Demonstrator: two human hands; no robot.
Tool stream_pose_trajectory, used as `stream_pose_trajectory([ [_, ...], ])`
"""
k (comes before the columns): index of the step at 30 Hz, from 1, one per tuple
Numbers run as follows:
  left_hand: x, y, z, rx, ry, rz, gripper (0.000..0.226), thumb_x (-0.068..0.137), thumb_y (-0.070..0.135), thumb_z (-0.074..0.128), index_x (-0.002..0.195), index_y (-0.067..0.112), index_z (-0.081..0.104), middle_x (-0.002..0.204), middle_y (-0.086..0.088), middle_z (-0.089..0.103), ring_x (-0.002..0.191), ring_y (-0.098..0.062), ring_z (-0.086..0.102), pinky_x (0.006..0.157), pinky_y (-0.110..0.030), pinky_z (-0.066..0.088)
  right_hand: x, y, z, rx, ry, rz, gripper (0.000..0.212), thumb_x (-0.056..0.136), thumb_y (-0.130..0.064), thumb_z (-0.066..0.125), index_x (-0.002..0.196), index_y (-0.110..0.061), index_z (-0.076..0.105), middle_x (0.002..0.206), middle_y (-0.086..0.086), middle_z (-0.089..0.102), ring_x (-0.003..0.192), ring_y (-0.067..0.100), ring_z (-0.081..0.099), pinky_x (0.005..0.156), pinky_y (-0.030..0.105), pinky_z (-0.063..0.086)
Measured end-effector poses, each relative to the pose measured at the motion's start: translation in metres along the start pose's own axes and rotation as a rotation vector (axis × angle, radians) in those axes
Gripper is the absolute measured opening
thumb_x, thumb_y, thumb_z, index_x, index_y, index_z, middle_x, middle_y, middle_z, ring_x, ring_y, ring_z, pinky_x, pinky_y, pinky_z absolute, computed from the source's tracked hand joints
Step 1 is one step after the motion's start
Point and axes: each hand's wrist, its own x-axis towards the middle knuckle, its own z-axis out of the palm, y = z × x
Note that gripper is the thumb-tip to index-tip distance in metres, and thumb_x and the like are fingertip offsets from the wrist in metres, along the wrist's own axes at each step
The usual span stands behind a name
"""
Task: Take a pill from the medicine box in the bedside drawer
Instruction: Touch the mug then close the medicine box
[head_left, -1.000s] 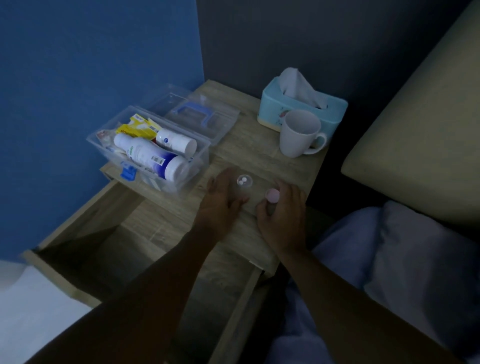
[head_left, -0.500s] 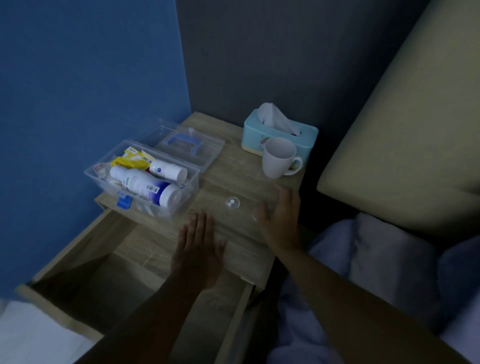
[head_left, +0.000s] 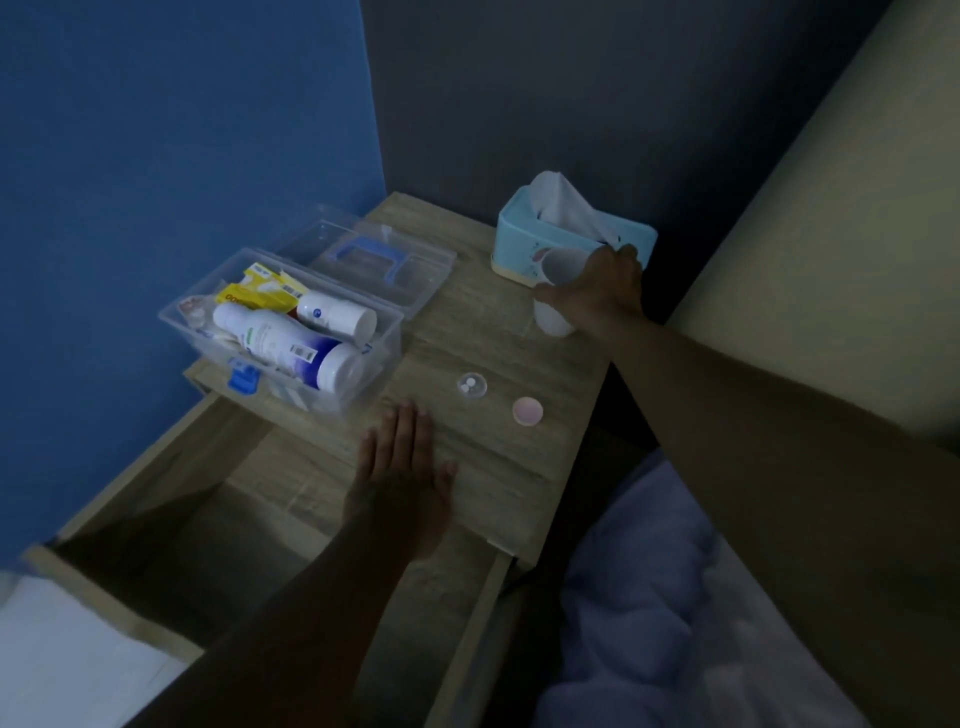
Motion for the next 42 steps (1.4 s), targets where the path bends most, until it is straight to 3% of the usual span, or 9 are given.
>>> stream_pose_trajectory([
  [8, 0.000, -0.001, -0.002, -0.003, -0.008, 0.015, 0.072, 0.097, 0.053, 0.012, 0.156, 0.013, -0.004, 0.165, -0.010, -0.007, 0.152, -0.025, -0.004, 0.121, -0.044, 0.001, -0.043, -0.009, -0.023, 0.149, 0.002, -0.245, 0.090, 0.056, -0.056, 0.085, 0.129, -0.011, 0.056, 0.117, 0.001, 0.047, 0.113, 0.016, 0.047, 0.084, 0.029, 0.040],
  [12, 0.000, -0.002, -0.002, 0.010, -0.024, 0.019, 0.072, 0.097, 0.053, 0.010, 0.156, 0.013, -0.006, 0.164, -0.010, -0.009, 0.151, -0.025, -0.007, 0.122, -0.046, 0.003, -0.065, -0.014, -0.025, 0.155, -0.025, -0.300, 0.087, 0.058, -0.051, 0.088, 0.131, -0.014, 0.057, 0.120, 0.004, 0.049, 0.113, 0.015, 0.048, 0.089, 0.028, 0.042],
  [18, 0.001, -0.001, -0.003, 0.003, -0.035, 0.007, 0.072, 0.098, 0.053, 0.011, 0.156, 0.014, -0.006, 0.165, -0.009, -0.010, 0.151, -0.024, -0.007, 0.122, -0.046, 0.003, -0.076, -0.015, -0.023, 0.120, -0.065, -0.300, 0.084, 0.059, -0.053, 0.087, 0.127, -0.012, 0.059, 0.121, 0.006, 0.052, 0.120, 0.024, 0.050, 0.098, 0.036, 0.047],
  [22, 0.001, 0.000, -0.003, -0.008, -0.060, -0.003, 0.072, 0.098, 0.053, 0.011, 0.155, 0.014, -0.009, 0.164, -0.008, -0.012, 0.151, -0.023, -0.010, 0.122, -0.045, 0.000, -0.079, -0.010, -0.017, 0.096, -0.061, -0.290, 0.090, 0.058, -0.056, 0.086, 0.131, -0.011, 0.057, 0.116, 0.003, 0.048, 0.119, 0.024, 0.049, 0.087, 0.028, 0.040],
  [28, 0.001, -0.001, -0.002, -0.025, -0.048, 0.001, 0.072, 0.098, 0.053, 0.013, 0.156, 0.014, -0.006, 0.164, -0.009, -0.010, 0.151, -0.024, -0.009, 0.122, -0.046, 0.000, -0.083, -0.006, -0.008, 0.090, -0.039, -0.279, 0.084, 0.056, -0.052, 0.088, 0.123, -0.011, 0.060, 0.106, -0.002, 0.039, 0.110, 0.022, 0.051, 0.081, 0.027, 0.037],
  [33, -0.001, 0.000, -0.005, -0.042, -0.061, -0.005, 0.072, 0.098, 0.052, 0.013, 0.155, 0.014, -0.008, 0.164, -0.009, -0.013, 0.151, -0.023, -0.011, 0.122, -0.046, -0.001, -0.089, -0.008, -0.004, 0.090, -0.037, -0.255, 0.081, 0.058, -0.048, 0.088, 0.124, -0.011, 0.058, 0.116, 0.004, 0.045, 0.111, 0.021, 0.050, 0.081, 0.027, 0.036],
  [37, 0.003, 0.004, -0.021, -0.071, -0.230, -0.027, 0.075, 0.099, 0.052, 0.021, 0.154, 0.015, -0.015, 0.162, -0.008, -0.021, 0.149, -0.024, -0.019, 0.121, -0.047, -0.006, -0.093, -0.008, -0.006, 0.084, -0.075, -0.244, 0.079, 0.059, -0.046, 0.089, 0.122, -0.011, 0.057, 0.121, 0.006, 0.047, 0.111, 0.022, 0.052, 0.081, 0.029, 0.040],
  [40, 0.004, 0.000, -0.037, -0.091, -0.318, 0.014, 0.082, 0.099, 0.044, 0.037, 0.154, 0.015, -0.017, 0.161, -0.009, -0.024, 0.148, -0.026, -0.020, 0.121, -0.048, -0.006, -0.098, -0.015, -0.014, 0.029, -0.087, -0.221, 0.096, 0.057, -0.050, 0.089, 0.136, -0.012, 0.049, 0.128, 0.008, 0.048, 0.122, 0.028, 0.048, 0.088, 0.032, 0.041],
  [42, -0.005, -0.008, -0.039, -0.104, -0.285, 0.063, 0.086, 0.097, 0.031, 0.046, 0.154, 0.012, -0.015, 0.162, -0.009, -0.019, 0.150, -0.026, -0.015, 0.122, -0.045, -0.002, -0.108, -0.022, -0.016, 0.029, -0.018, -0.297, 0.107, 0.059, -0.052, 0.088, 0.147, -0.016, 0.038, 0.138, 0.006, 0.048, 0.127, 0.028, 0.042, 0.097, 0.035, 0.038],
])
